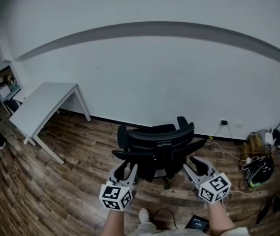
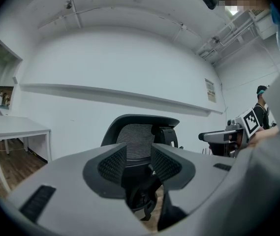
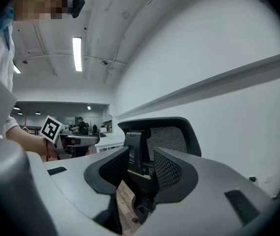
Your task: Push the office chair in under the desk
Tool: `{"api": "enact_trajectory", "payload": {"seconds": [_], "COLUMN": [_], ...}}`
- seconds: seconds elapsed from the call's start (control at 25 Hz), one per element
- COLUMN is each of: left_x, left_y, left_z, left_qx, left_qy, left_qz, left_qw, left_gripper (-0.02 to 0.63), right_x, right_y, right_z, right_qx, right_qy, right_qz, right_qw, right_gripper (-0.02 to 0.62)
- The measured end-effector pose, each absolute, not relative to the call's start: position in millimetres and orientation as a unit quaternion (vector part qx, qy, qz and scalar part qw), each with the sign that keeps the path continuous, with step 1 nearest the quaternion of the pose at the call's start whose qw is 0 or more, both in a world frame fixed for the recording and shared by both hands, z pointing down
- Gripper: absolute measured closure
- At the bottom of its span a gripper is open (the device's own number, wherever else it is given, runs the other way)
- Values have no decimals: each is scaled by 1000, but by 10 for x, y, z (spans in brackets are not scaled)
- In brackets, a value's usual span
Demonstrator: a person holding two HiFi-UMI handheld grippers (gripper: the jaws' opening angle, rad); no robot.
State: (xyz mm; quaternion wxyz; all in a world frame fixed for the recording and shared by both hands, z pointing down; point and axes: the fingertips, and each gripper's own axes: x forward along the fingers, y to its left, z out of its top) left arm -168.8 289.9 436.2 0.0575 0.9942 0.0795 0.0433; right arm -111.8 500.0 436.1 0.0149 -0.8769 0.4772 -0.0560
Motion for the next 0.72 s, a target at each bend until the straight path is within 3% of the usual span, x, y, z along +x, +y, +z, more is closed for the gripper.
{"api": "enact_trajectory", "payload": {"seconds": [0.72], "left_x": [-1119], "left_y": [2637], "left_z": [4386], "left_qx": [995], "left_qy": [63], "left_qz": [60], "left_qw": [55], "left_gripper": [431], "right_x": [-659], "right_y": [4975], "right_z": [4468], "right_qx": [-886], "right_qy": [457], "right_qz": [-72], "right_qw": [17], "right_gripper": [413]}}
